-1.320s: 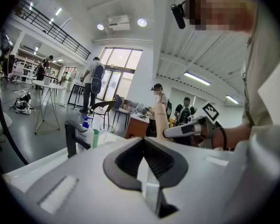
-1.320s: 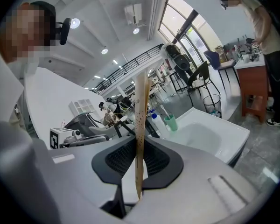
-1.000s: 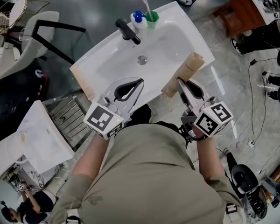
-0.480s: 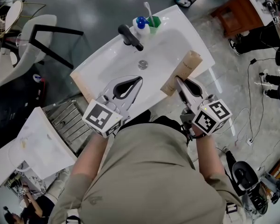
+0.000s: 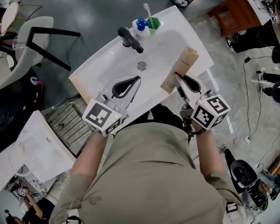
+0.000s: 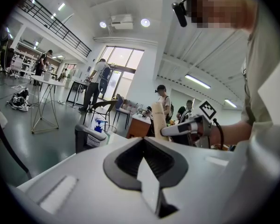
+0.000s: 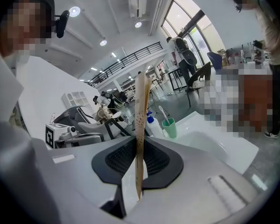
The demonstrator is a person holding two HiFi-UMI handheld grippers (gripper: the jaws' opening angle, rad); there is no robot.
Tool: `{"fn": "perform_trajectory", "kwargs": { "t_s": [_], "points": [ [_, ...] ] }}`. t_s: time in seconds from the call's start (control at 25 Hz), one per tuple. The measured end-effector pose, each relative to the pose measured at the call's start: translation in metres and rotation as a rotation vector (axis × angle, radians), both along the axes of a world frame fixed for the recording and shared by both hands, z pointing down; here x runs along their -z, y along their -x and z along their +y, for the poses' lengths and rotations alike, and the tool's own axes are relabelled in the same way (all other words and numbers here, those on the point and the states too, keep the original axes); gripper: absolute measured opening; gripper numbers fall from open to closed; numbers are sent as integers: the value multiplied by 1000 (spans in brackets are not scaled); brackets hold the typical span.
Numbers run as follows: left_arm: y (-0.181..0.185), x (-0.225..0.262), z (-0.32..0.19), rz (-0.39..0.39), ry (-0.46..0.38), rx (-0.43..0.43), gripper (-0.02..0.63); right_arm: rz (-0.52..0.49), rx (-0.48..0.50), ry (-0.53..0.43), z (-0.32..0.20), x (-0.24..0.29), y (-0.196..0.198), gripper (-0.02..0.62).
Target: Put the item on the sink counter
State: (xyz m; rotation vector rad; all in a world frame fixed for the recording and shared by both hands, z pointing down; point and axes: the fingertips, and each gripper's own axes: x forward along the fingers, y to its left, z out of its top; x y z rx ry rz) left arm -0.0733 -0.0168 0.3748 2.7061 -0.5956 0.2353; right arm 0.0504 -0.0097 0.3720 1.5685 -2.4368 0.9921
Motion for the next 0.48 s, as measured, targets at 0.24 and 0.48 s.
{"fn": "perform_trajectory", "kwargs": {
  "t_s": [0.24, 0.48],
  "points": [
    [1, -5, -4, -8, 11, 5, 6, 29, 15, -1, -10, -3, -2, 54],
    [2, -5, -7, -17, 11, 27, 6, 31, 50, 10, -23, -8, 0, 54]
  ]
}}
